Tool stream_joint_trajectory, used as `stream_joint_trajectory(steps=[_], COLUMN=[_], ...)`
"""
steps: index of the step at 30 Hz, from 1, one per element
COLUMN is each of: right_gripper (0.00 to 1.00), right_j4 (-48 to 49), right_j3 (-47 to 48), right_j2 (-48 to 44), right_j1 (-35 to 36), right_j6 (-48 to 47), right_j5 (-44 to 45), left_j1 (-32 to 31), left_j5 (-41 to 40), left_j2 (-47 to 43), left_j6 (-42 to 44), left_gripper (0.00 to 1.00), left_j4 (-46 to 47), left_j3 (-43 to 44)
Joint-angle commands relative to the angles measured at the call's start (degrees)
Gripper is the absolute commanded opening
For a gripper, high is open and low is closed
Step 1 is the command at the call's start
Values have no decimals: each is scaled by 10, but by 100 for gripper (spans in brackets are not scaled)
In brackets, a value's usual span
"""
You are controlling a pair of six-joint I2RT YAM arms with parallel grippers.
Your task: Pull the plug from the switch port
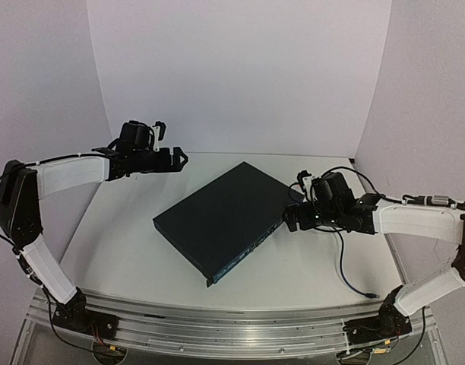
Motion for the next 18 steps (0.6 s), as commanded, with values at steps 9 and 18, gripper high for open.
stream_joint_trajectory(steps=[9, 18], right_gripper=[78, 55], right_j4=[-65, -65], right_j3=[123, 147], right_j2=[170, 220], right_j1=[1, 1], right_j6=[-86, -68], right_j5=[-181, -180], left_j1=[-1, -10], left_j5=[163, 229], left_j2=[176, 244], left_j6=[37, 49], left_gripper=[99, 96], left_j4=[-75, -94], left_j3=[125, 156])
